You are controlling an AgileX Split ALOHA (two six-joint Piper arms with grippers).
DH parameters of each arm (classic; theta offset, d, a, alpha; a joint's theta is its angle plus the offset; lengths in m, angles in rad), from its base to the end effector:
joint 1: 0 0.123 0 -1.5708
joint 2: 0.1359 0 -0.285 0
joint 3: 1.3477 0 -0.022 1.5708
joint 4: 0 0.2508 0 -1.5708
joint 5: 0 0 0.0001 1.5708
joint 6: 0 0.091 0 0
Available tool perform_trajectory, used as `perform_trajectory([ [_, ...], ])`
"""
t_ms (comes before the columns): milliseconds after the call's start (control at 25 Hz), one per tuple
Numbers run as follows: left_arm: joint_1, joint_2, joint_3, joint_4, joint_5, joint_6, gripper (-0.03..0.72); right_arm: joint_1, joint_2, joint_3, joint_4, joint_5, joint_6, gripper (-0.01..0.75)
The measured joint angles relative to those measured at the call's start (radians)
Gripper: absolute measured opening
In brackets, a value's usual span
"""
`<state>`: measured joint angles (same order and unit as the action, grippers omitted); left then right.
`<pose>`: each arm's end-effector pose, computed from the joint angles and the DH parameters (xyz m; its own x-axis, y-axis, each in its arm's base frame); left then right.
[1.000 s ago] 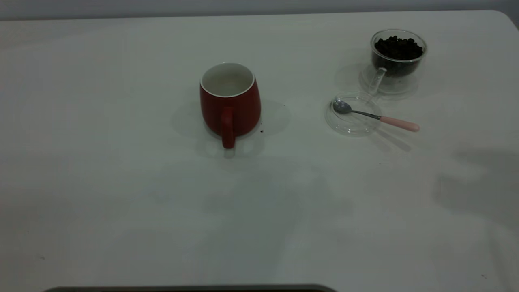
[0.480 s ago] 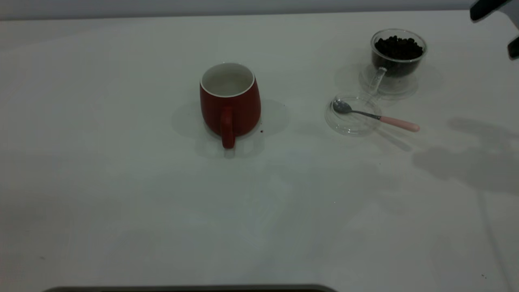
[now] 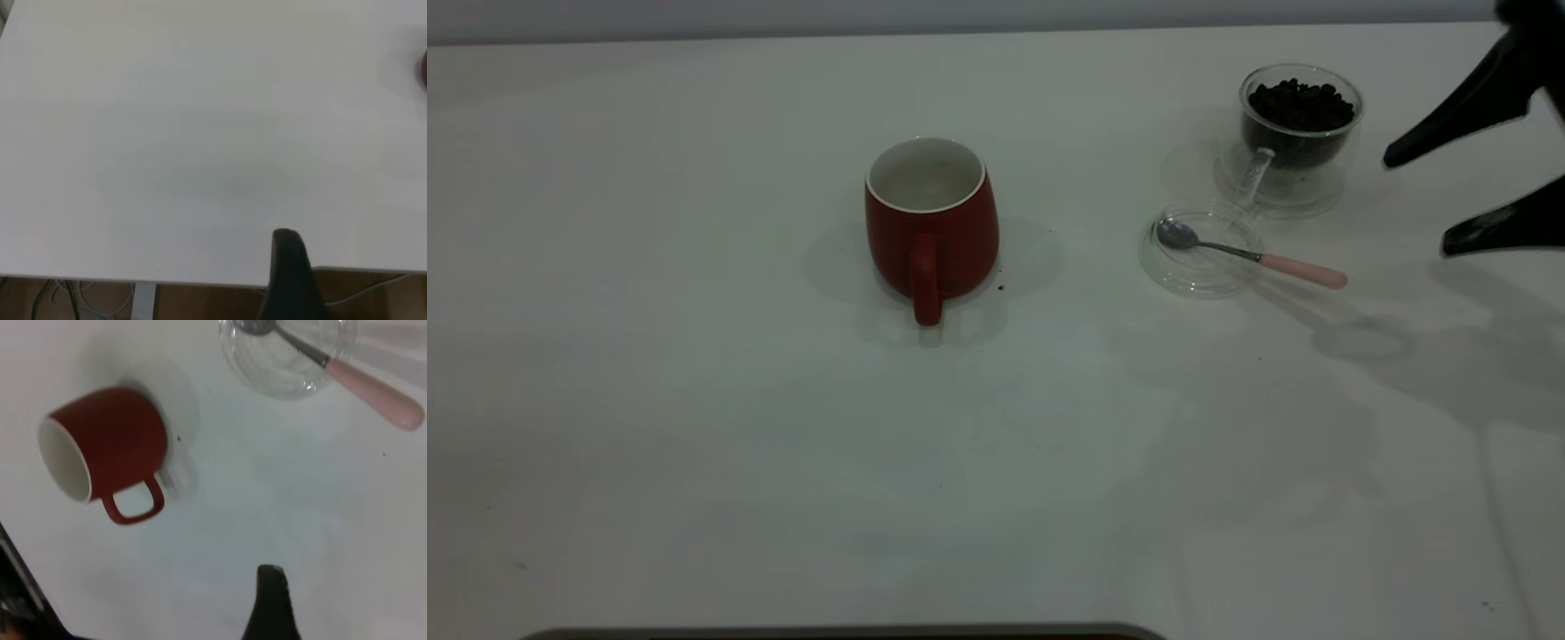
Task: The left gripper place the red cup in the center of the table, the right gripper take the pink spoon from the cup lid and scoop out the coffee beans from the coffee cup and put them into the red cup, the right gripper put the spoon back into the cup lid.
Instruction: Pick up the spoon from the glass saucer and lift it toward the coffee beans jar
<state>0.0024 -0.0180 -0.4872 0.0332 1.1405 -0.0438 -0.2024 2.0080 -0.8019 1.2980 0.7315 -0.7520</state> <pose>-0.0097 0.0027 0.2673 -0.5198 -0.0312 -0.8537 -0.0437 0.9990 -0.0099 0.3043 -0.0026 0.0784 -0.8492 0.5207 0.0877 0.4419 0.6099 0.6578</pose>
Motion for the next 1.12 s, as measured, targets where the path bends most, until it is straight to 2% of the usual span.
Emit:
perform_trajectory([
  [400,0.0,0.0,0.0,0.0,0.0,-0.002,0.569,0.018,0.18,0.086,0.464,-0.027,-0.403,0.632],
  [680,0.0,0.0,0.0,0.0,0.0,-0.002,0.569,0.024,0.263,0.064,0.502,-0.026,-0.456,0.627],
  [1120,0.0,0.0,0.0,0.0,0.0,-0.002,0.569,0.07,0.377,-0.075,0.506,0.035,-0.482,0.62],
])
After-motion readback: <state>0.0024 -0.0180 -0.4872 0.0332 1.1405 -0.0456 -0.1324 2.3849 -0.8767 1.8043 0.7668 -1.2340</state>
